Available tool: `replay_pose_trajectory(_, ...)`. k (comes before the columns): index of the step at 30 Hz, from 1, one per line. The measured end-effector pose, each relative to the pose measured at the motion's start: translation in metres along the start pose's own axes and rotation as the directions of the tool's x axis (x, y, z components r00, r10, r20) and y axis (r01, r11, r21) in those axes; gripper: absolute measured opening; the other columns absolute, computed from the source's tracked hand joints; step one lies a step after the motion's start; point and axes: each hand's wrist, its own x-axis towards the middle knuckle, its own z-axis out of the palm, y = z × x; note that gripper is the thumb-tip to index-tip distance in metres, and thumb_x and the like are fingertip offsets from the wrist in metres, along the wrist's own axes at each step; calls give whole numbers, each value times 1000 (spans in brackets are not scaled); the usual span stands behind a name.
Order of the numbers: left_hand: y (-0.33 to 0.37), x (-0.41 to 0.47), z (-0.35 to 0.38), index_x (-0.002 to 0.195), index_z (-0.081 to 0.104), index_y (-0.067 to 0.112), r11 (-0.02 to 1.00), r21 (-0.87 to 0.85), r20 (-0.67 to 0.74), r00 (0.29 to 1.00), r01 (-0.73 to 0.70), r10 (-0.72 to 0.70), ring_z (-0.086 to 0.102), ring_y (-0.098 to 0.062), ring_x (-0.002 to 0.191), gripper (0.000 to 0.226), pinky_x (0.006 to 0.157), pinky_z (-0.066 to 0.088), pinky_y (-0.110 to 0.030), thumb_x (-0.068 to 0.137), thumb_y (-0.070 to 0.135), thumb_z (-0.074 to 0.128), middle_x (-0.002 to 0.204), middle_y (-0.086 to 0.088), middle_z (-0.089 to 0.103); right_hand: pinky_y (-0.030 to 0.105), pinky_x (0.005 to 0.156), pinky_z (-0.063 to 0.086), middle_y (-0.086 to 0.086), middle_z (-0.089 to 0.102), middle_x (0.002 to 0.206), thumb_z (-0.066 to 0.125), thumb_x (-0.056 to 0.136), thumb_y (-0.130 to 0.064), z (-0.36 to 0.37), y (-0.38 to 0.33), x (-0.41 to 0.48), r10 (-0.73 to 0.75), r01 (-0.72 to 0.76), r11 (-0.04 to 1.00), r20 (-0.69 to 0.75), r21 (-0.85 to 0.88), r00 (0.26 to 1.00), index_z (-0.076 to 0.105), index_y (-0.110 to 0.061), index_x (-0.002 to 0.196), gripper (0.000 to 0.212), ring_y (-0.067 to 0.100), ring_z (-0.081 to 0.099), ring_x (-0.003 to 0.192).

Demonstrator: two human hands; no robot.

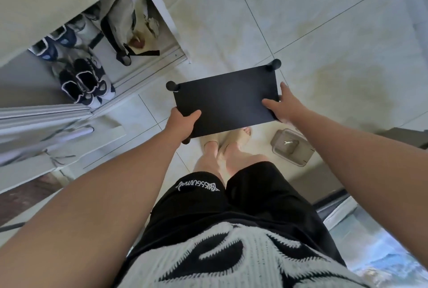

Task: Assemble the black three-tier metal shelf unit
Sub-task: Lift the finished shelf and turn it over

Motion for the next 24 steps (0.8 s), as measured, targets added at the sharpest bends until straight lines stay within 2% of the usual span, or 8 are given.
replay_pose_trajectory(1, 3, 0, 0, 144, 35, 16, 1000, -9, -12, 1000, 10, -10, 53, -23, 102, 58, 65, 49, -25, 97, 39, 59, 134, -6, 52, 39, 79, 55, 7, 54, 136, 63, 90, -36, 1, -1, 4, 14, -14, 998, 6, 60, 1000, 13, -17, 159, 87, 31, 60, 110)
replay_pose_trajectory(3, 11, -4, 0, 141, 38, 16, 999, -35, -47, 999, 11, -13, 56, -21, 95, 55, 60, 49, -25, 96, 39, 60, 129, -5, 54, 26, 51, 45, 7, 58, 113, 64, 94, -27, 0, -3, 9, 23, -25, 988, 13, 156, 1000, 38, -14, 144, 58, 24, 59, 85)
replay_pose_trajectory(5, 24, -10, 0, 139, 38, 16, 998, -61, -92, 995, -30, 25, 58, -20, 97, 54, 71, 58, -32, 96, 39, 61, 129, -4, 54, 20, 39, 39, 8, 58, 103, 65, 94, -24, -7, -5, 9, 29, -32, 966, 16, 255, 999, 49, -12, 129, 40, 20, 54, 71)
replay_pose_trajectory(8, 58, -21, -2, 140, 38, 14, 990, -93, -107, 990, -104, 94, 57, -24, 112, 58, 96, 55, -44, 95, 39, 64, 130, -2, 54, 23, 49, 51, 6, 63, 108, 67, 95, -23, -31, -7, 3, 29, -25, 919, -4, 394, 1000, 52, -13, 128, 37, 20, 64, 81)
replay_pose_trajectory(14, 146, -45, 14, 136, 47, 14, 969, -25, -85, 966, -246, 243, 60, -23, 113, 59, 95, 55, -47, 91, 46, 66, 124, 0, 60, 47, 81, 61, 4, 67, 110, 67, 96, -23, -104, -7, -17, 2, 39, 870, -83, 491, 997, 49, -15, 140, 48, 24, 68, 94)
replay_pose_trajectory(17, 196, -61, 36, 135, 48, 13, 953, 17, -83, 949, -303, 303, 59, -23, 113, 59, 97, 54, -47, 91, 48, 65, 124, 1, 59, 39, 73, 58, 7, 67, 115, 65, 97, -24, -153, -7, -23, -29, 91, 849, -127, 521, 992, 49, -15, 141, 47, 25, 67, 96)
replay_pose_trajectory(20, 249, -73, 63, 135, 49, 14, 932, 32, -72, 929, -361, 363, 58, -23, 112, 59, 99, 52, -46, 91, 50, 65, 120, 3, 59, 38, 81, 57, 8, 68, 118, 65, 98, -24, -207, -7, -22, -64, 160, 824, -193, 543, 979, 49, -16, 141, 47, 25, 67, 100)
replay_pose_trajectory(24, 322, -79, 94, 133, 52, 14, 903, 30, -36, 902, -429, 430, 60, -23, 110, 58, 97, 53, -46, 90, 49, 66, 120, 1, 61, 33, 80, 52, 5, 66, 116, 64, 99, -25, -276, -16, -19, -67, 227, 785, -285, 576, 956, 48, -17, 142, 47, 19, 65, 97)
